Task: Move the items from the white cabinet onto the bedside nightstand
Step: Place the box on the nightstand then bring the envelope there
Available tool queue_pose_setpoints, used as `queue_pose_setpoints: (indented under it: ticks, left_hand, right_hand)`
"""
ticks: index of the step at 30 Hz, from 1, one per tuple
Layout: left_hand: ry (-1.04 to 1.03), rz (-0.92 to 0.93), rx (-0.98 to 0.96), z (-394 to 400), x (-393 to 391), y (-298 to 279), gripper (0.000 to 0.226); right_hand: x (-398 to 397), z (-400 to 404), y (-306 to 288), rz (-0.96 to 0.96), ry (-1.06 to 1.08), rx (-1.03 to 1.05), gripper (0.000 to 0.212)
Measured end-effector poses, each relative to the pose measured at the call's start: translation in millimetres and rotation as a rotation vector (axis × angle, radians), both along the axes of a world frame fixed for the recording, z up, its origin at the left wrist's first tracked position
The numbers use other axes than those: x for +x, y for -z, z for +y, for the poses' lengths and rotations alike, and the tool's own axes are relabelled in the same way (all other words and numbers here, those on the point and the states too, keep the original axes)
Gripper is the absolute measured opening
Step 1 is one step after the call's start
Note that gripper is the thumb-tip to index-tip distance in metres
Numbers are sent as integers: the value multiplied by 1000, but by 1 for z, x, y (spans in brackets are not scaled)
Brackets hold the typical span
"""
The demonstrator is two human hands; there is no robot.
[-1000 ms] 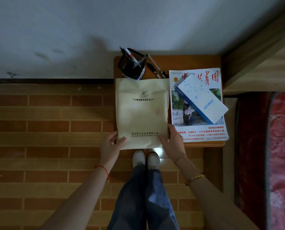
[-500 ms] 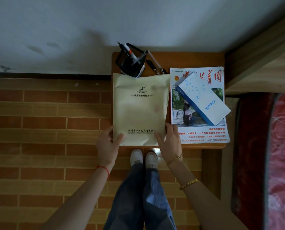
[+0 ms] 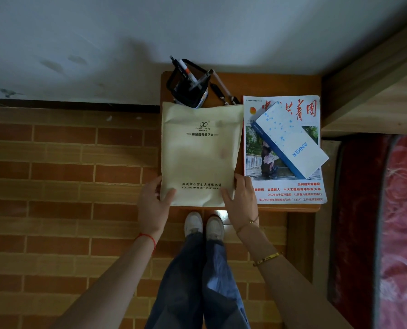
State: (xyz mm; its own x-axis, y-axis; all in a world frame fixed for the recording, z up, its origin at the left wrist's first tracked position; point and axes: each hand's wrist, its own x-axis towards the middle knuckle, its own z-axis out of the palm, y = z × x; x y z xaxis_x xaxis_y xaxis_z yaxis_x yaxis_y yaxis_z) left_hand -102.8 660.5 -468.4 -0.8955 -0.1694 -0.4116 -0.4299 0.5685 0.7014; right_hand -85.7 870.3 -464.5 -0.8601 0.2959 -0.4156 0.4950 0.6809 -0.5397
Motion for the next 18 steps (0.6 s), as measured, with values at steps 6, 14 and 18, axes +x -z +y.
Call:
queue_pose_setpoints:
  ticks: [6,14,18]
  left_hand:
    - [10,-13,-53,-1,0,-9,40]
    - [240,-9,-190,-16,-12,-69,45]
    - [313,91,-246,-20,-19,-139,44]
  right_hand:
    - [2,2,-4,-4,-17,46,46]
    - [-4,26,-62,79,-4,99,39]
    - [-6,35,-130,166,-56,122,36]
